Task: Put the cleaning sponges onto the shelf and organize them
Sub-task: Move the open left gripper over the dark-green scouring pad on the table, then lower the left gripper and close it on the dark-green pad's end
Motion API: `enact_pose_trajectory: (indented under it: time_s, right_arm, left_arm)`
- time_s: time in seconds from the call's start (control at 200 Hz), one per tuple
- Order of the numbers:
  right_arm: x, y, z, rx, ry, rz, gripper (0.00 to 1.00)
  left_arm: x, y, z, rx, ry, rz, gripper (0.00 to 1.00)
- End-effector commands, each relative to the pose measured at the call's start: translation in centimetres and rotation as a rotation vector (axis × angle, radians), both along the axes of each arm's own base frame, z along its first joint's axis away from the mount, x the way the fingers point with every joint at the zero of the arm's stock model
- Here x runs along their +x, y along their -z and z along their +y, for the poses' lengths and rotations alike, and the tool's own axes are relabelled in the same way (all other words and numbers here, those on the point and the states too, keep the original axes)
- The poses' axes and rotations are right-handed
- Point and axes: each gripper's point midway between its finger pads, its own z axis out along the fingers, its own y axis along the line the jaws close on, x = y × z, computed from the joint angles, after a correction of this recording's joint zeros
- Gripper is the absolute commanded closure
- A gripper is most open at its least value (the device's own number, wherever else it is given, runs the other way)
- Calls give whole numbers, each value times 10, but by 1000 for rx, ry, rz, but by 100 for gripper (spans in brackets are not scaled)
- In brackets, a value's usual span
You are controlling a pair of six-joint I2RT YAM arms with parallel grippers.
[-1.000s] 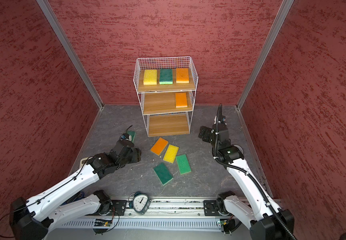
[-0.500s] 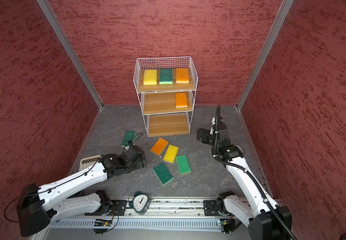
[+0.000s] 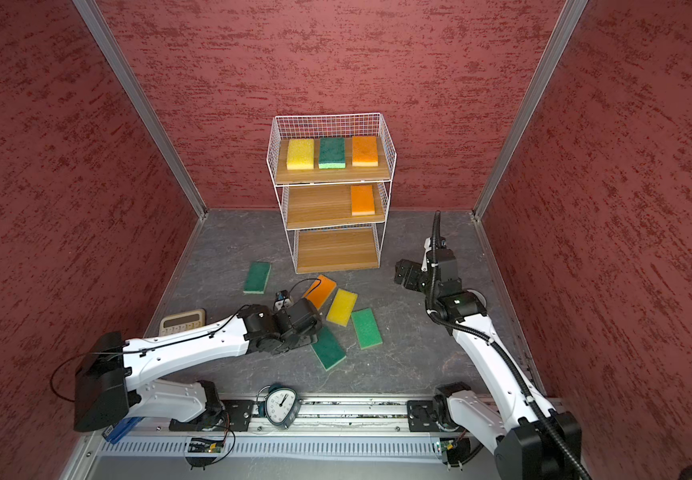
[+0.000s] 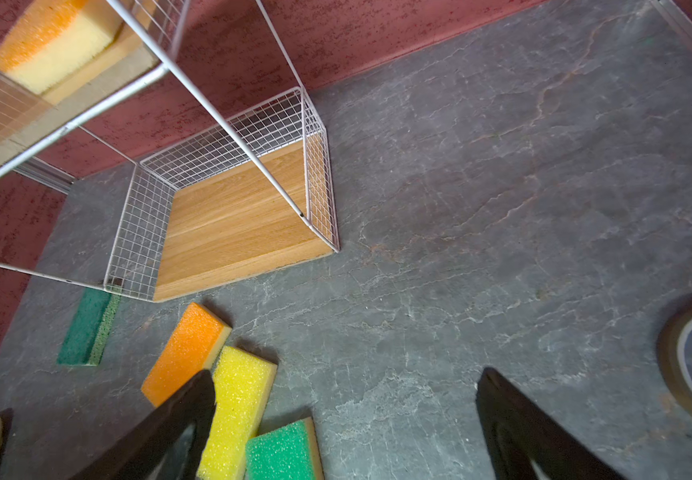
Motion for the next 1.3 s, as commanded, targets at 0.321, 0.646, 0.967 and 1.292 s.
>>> enact_pose_trajectory:
  time_s: [0.321,0.646,0.967,1.292]
  right_arm:
    - [-12,4,-12,-8,11,6,1]
    - [-15,-1,-15,5,24,-18,1]
    - [-15,6,-17,5,28,-3,1]
    - [-13,7,-17,21,26,-9,1]
  left_arm:
    - [-18,24,-56,-112,23,113,15]
    - [-20,33,-73,-87,28,156,14]
    - [-20,39,-81,-44,37,200,13]
    - [-28,34,-66,23,22,237,13]
